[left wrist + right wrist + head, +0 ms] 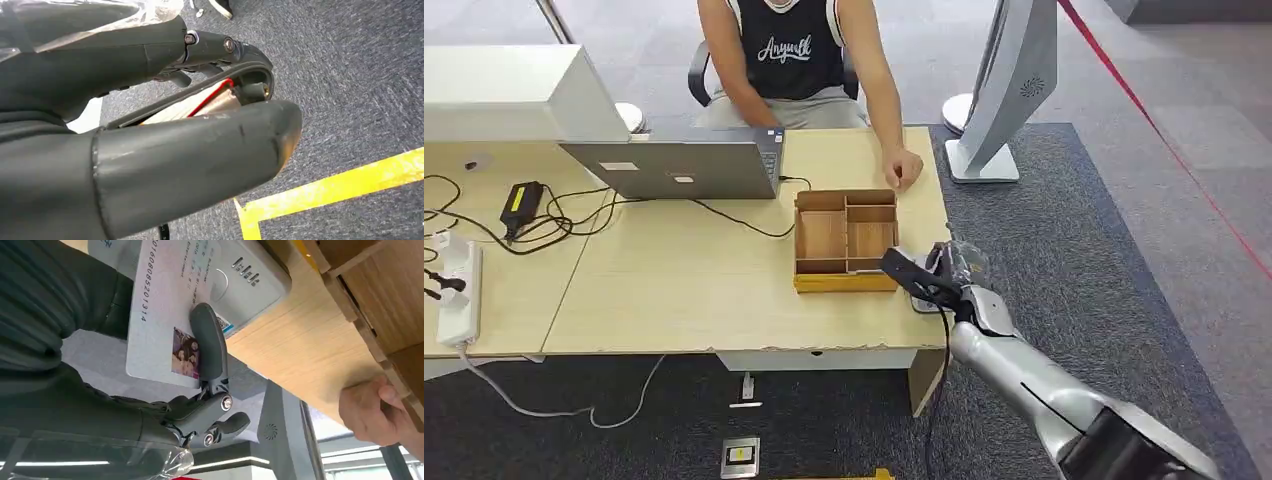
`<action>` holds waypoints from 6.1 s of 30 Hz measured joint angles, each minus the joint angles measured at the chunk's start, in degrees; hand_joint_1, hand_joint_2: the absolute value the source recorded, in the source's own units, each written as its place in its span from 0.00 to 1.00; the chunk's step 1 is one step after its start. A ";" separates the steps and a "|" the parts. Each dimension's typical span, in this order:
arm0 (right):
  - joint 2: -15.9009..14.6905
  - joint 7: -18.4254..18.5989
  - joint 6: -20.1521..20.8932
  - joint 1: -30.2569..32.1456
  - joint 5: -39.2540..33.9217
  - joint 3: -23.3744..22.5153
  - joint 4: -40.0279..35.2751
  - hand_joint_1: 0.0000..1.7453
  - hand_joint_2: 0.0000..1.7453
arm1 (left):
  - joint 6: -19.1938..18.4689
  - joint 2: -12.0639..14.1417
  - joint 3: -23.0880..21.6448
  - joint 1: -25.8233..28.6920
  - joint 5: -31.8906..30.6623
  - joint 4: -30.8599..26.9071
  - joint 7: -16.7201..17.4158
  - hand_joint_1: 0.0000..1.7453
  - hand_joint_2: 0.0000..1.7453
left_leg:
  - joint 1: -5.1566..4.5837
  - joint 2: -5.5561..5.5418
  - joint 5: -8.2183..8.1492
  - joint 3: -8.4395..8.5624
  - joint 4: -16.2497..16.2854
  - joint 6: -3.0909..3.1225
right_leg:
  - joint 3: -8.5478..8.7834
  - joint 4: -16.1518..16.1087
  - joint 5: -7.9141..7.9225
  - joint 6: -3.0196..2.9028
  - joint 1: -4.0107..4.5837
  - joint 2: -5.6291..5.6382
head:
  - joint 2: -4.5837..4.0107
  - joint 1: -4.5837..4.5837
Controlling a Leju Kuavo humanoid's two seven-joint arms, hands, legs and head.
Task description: Pass the card to the sensor for recognition and then transmit it.
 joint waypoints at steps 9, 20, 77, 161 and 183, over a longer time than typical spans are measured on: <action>0.11 -0.48 -2.12 -3.63 -0.44 -0.07 -0.76 1.00 1.00 | 0.07 0.00 0.00 0.04 -0.07 0.00 -0.31 0.00 0.00 | 0.00 0.00 0.01 -0.05 0.00 -0.01 | -0.04 0.02 0.01 0.00 0.00 0.00 | -0.02 0.00; 0.04 6.16 -0.46 -13.51 4.50 0.70 -7.53 1.00 1.00 | -0.17 -0.07 0.00 -0.44 -1.48 0.00 -0.55 0.00 0.00 | 0.00 0.01 0.03 -0.04 0.01 -0.02 | -0.06 0.03 0.02 -0.01 0.00 0.00 | -0.02 0.02; 14.03 14.16 6.29 -25.59 9.81 10.88 5.68 0.00 0.00 | -0.85 -0.26 -0.02 -1.81 -4.24 0.00 -0.17 0.00 0.00 | 0.02 0.00 0.03 -0.05 0.00 -0.03 | -0.10 0.04 0.01 -0.02 0.02 0.00 | -0.02 0.02; 0.48 11.23 5.09 3.10 17.83 6.99 -21.31 0.00 1.00 | -0.35 0.11 0.04 -0.18 -4.72 -0.02 1.57 0.00 0.00 | 0.04 0.00 0.01 -0.07 0.00 -0.01 | -0.07 0.00 0.01 -0.03 0.04 0.00 | 0.00 0.04; 4.46 9.84 3.74 0.01 18.10 5.75 -9.77 0.00 1.00 | -0.35 0.11 0.04 -0.23 -4.72 -0.04 1.64 0.00 0.00 | 0.05 0.00 0.01 -0.07 0.00 -0.02 | -0.08 0.01 0.01 -0.03 0.05 0.00 | -0.02 0.04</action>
